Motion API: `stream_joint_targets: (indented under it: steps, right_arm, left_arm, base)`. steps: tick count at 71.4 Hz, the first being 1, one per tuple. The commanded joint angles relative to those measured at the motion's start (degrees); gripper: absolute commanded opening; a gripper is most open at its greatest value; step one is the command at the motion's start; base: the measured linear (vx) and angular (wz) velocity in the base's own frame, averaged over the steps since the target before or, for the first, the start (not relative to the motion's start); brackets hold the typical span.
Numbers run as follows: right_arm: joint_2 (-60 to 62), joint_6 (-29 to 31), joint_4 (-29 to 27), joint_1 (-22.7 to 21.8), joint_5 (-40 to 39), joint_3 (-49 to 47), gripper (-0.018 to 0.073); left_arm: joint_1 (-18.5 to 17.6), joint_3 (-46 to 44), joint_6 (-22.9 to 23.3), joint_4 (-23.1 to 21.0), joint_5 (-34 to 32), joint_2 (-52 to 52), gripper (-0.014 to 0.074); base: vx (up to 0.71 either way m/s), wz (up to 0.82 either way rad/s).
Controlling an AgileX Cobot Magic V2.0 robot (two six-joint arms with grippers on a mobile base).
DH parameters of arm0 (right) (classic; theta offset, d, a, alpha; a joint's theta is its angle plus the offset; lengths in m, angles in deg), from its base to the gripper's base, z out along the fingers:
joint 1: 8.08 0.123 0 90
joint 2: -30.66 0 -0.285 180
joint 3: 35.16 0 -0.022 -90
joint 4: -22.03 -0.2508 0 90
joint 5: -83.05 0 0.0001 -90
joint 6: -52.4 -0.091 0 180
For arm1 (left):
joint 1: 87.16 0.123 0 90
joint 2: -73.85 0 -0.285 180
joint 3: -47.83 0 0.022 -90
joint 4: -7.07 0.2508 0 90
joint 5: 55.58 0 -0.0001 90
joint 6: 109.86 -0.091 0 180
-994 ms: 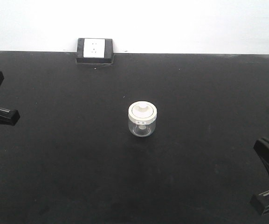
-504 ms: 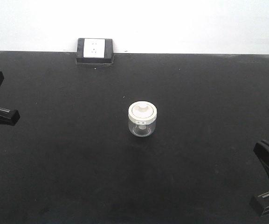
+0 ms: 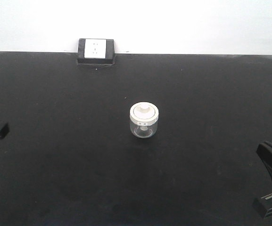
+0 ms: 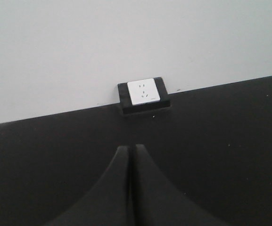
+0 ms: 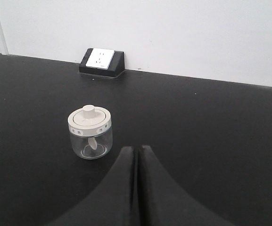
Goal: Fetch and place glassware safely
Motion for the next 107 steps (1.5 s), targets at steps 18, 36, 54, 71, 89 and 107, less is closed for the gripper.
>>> stream_joint_targets:
  steps: [18, 36, 54, 71, 89, 107]
  right_arm:
    - [0.0, 0.3, -0.1, -0.2, -3.2, -1.6, -0.0008]
    - [0.0, 0.3, -0.1, -0.2, -3.2, -1.6, -0.0008]
    - [0.0, 0.4, -0.1, -0.2, -3.0, -1.6, -0.0008]
    - [0.0, 0.4, -0.1, -0.2, -3.0, -1.6, -0.0008]
    - [0.0, 0.4, -0.1, -0.2, -3.0, -1.6, -0.0008]
    - [0.0, 0.4, -0.1, -0.2, -3.0, -1.6, -0.0008]
  left_arm:
    - [0.1, 7.8, 2.1, -0.9, 11.0, 20.9, -0.0007]
    - [0.1, 21.3, 2.9, -0.9, 10.2, 36.4, -0.0007]
    - [0.0, 30.3, 5.4, -0.9, 14.3, 51.2, -0.0007]
    - [-0.1, 30.1, 5.4, -1.8, 19.4, 55.9, -0.0007]
    - [-0.8, 30.1, 5.4, -5.4, 19.7, 55.8, -0.0007]
    - [-0.8, 30.1, 5.3, -5.4, 19.7, 55.8, -0.0007]
  base:
    - [0.0, 0.0]
    - [0.0, 0.0]
    - [0.0, 0.0]
    - [0.0, 0.0]
    - [0.0, 0.0]
    - [0.0, 0.0]
